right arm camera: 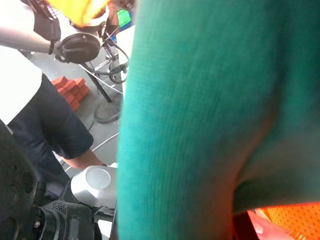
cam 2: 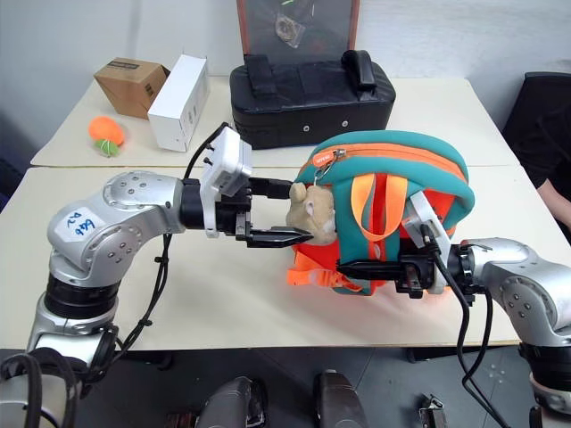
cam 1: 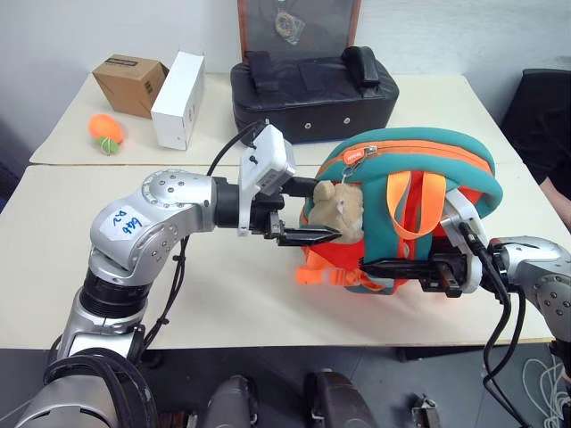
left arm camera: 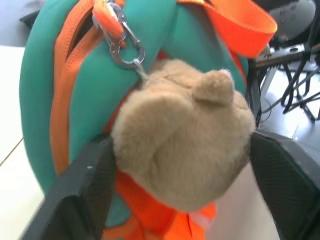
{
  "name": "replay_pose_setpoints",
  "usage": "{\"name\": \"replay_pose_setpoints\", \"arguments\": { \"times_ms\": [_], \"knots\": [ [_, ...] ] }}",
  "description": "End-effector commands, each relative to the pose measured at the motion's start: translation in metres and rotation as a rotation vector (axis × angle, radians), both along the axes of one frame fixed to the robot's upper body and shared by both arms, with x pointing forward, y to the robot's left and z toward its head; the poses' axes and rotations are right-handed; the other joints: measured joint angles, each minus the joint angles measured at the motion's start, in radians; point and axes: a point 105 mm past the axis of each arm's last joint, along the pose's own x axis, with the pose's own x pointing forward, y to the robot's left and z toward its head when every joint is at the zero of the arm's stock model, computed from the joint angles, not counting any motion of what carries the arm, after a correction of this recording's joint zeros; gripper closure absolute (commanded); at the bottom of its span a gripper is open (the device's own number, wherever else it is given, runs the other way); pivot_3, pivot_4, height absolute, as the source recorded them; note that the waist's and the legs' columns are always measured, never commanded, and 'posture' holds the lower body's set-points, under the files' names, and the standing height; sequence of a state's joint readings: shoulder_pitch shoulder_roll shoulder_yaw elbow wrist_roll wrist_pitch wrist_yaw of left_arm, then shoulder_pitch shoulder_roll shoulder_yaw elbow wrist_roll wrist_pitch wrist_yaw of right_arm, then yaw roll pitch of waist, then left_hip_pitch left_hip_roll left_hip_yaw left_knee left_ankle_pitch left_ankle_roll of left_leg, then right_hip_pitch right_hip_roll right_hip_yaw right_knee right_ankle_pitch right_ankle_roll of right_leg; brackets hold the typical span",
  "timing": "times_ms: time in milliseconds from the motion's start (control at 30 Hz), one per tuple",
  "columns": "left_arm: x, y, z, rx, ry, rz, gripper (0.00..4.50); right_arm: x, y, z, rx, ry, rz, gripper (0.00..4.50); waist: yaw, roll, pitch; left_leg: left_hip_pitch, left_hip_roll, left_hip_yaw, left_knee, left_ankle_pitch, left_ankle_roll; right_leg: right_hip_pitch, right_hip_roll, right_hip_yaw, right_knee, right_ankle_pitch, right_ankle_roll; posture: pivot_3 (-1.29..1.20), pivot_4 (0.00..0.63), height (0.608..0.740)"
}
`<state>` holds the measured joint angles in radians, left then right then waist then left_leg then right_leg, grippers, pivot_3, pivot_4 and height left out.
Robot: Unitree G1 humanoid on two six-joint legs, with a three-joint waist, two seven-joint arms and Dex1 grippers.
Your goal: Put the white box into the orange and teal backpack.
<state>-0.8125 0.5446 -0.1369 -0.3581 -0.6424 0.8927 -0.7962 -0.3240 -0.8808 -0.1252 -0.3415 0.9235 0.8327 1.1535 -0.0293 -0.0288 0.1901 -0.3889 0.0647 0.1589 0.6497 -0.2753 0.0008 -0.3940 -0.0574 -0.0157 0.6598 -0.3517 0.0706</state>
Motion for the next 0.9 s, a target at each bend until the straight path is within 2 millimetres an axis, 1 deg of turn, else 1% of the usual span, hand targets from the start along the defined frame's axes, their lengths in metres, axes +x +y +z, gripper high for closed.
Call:
{"name": "replay_pose_setpoints", "arguments": {
  "times_ms": [33, 133, 233, 300, 333, 400, 533, 633, 700, 767, 833, 900],
  "knots": [
    [0.001, 0.004, 0.006, -0.038, -0.019, 0.008, 1.84, -0.004, 0.003, 0.005, 0.019, -0.021, 0.015, 4.5, 0.0, 0.0, 0.0, 0.0, 0.0, 0.0, 0.0, 0.0, 0.0, 0.0, 0.0, 0.0, 0.0, 0.0, 0.0, 0.0, 0.15, 0.74],
    [0.001, 0.005, 0.006, -0.048, -0.008, 0.003, 2.71, -0.002, 0.004, 0.006, 0.026, -0.023, 0.008, 4.5, 0.001, 0.0, 0.0, 0.0, 0.0, 0.0, 0.0, 0.0, 0.0, 0.0, 0.0, 0.0, 0.0, 0.0, 0.0, 0.0, 0.15, 0.74],
    [-0.003, 0.006, 0.008, -0.065, 0.005, -0.024, 3.49, -0.002, 0.003, 0.005, 0.027, -0.023, 0.001, 4.5, 0.001, 0.0, 0.0, 0.0, 0.0, 0.0, 0.0, 0.0, 0.0, 0.0, 0.0, 0.0, 0.0, 0.0, 0.0, 0.0, 0.15, 0.74],
    [-0.005, 0.012, 0.012, -0.063, -0.006, -0.039, 3.83, -0.001, 0.002, 0.004, 0.027, -0.021, -0.007, 4.5, 0.0, 0.0, 0.0, 0.0, 0.0, 0.0, 0.0, 0.0, 0.0, 0.0, 0.0, 0.0, 0.0, 0.0, 0.0, 0.0, 0.15, 0.74],
    [-0.003, 0.019, 0.015, -0.049, -0.029, -0.039, 3.97, -0.001, 0.001, 0.004, 0.029, -0.02, -0.014, 4.5, -0.001, 0.0, 0.0, 0.0, 0.0, 0.0, 0.0, 0.0, 0.0, 0.0, 0.0, 0.0, 0.0, 0.0, 0.0, 0.0, 0.15, 0.74],
    [0.005, 0.034, 0.023, -0.031, -0.057, -0.007, 4.1, 0.0, -0.002, 0.005, 0.035, -0.016, -0.028, 4.5, -0.002, 0.0, 0.0, 0.0, 0.0, 0.0, 0.0, 0.0, 0.0, 0.0, 0.0, 0.0, 0.0, 0.0, 0.0, 0.0, 0.15, 0.74],
    [0.03, 0.076, 0.054, -0.032, -0.121, 0.1, 4.1, 0.001, -0.01, 0.002, 0.046, 0.005, -0.066, 4.5, 0.001, 0.0, 0.0, 0.0, 0.0, 0.0, 0.0, 0.0, 0.0, 0.0, 0.0, -0.001, 0.0, 0.0, 0.0, 0.0, 0.15, 0.74],
    [0.043, 0.101, 0.062, 0.021, -0.151, 0.168, 4.1, 0.0, -0.018, 0.0, 0.054, 0.024, -0.097, 4.5, 0.0, 0.0, 0.0, 0.0, 0.0, 0.001, 0.0, 0.0, 0.0, 0.0, 0.0, -0.001, -0.001, 0.0, 0.0, 0.0, 0.15, 0.74],
    [0.046, 0.112, 0.056, 0.075, -0.15, 0.182, 4.1, -0.002, -0.022, -0.001, 0.062, 0.03, -0.108, 4.5, 0.001, 0.0, 0.0, 0.0, 0.0, 0.001, -0.001, 0.0, 0.0, -0.001, 0.0, -0.001, -0.001, 0.0, 0.0, 0.0, 0.15, 0.74],
    [0.047, 0.121, 0.039, 0.133, -0.116, 0.185, 4.1, -0.004, -0.027, 0.001, 0.088, 0.04, -0.119, 4.5, 0.001, 0.0, 0.0, 0.0, 0.0, 0.002, -0.001, -0.001, 0.001, -0.001, 0.0, -0.001, -0.001, 0.0, 0.0, 0.0, 0.15, 0.74],
    [0.041, 0.125, 0.017, 0.173, -0.048, 0.161, 4.1, -0.005, -0.031, 0.002, 0.106, 0.046, -0.135, 4.5, -0.002, 0.0, 0.0, 0.0, 0.0, 0.002, -0.001, -0.001, 0.001, -0.001, 0.0, 0.0, -0.001, 0.0, 0.0, 0.0, 0.15, 0.74],
    [0.032, 0.122, -0.012, 0.234, 0.011, 0.121, 4.1, -0.003, -0.034, 0.002, 0.117, 0.047, -0.162, 4.5, -0.004, 0.0, 0.0, 0.0, 0.001, 0.003, -0.001, -0.001, 0.001, -0.001, 0.0, 0.0, 0.0, 0.0, 0.0, 0.0, 0.15, 0.74]
  ]
}}
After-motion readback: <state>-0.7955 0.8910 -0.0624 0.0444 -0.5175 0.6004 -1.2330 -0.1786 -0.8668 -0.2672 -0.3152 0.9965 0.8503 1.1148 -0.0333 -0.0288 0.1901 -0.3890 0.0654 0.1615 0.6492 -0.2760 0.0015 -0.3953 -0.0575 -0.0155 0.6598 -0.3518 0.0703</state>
